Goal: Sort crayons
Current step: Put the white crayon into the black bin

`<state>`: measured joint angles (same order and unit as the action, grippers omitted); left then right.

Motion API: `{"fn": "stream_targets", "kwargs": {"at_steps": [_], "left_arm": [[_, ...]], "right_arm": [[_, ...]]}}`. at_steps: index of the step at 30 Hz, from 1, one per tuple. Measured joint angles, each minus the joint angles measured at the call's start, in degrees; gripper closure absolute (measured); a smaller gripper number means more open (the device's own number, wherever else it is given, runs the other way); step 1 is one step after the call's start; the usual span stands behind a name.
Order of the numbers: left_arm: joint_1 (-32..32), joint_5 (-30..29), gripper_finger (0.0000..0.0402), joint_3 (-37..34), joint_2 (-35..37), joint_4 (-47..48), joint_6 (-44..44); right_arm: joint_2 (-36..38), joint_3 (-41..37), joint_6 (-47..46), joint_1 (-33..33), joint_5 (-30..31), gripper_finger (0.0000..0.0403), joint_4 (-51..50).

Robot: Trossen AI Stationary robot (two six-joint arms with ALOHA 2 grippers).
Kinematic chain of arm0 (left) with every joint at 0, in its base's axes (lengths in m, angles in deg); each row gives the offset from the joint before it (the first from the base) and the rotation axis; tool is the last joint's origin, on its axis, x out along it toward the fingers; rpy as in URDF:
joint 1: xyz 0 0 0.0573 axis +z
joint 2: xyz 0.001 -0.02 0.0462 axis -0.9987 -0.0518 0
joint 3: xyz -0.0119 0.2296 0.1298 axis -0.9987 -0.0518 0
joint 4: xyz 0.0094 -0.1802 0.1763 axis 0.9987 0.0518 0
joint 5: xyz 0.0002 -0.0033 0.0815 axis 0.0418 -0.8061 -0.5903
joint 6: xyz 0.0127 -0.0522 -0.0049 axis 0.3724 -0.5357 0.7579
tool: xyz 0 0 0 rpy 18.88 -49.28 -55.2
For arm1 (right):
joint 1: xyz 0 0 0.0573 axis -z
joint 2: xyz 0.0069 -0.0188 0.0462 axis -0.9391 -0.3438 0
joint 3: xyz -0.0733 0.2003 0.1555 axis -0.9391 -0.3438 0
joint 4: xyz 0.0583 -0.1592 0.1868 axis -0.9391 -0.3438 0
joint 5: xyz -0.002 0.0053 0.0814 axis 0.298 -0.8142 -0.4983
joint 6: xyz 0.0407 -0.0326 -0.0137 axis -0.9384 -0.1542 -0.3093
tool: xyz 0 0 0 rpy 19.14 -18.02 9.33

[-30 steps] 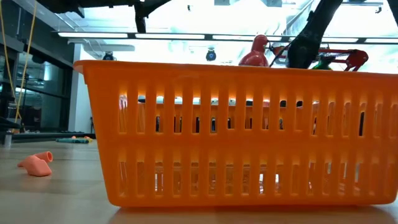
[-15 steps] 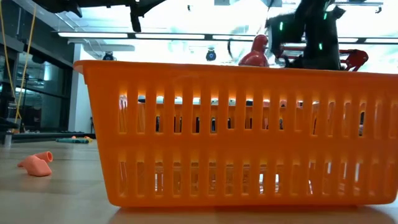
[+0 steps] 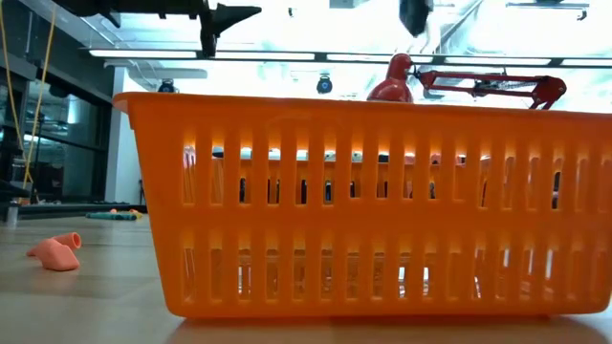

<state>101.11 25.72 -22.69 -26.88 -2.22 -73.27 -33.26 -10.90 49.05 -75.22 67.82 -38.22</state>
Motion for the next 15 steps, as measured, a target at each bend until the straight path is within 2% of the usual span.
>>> {"fn": "stream_targets", "kwargs": {"at_steps": [4,7,11,15], "left_arm": [[-5.6,0.0,0.0224,0.0,0.0,0.4,6.4],[-10.5,-0.9,0.0224,0.0,0.0,0.4,10.3],[-15.5,-6.6,0.0224,0.0,0.0,0.7,15.1],[-17.9,-11.8,0.0224,0.0,0.0,0.9,19.2]], "right_arm": [[-0.8,0.0,2.6,-0.3,3.3,0.0403,10.3],[-0.8,0.0,3.3,0.1,4.3,0.0403,10.6],[-0.8,0.0,3.1,0.2,4.0,0.0403,10.5],[-0.8,0.0,3.0,0.2,3.7,0.0403,10.7]]}}
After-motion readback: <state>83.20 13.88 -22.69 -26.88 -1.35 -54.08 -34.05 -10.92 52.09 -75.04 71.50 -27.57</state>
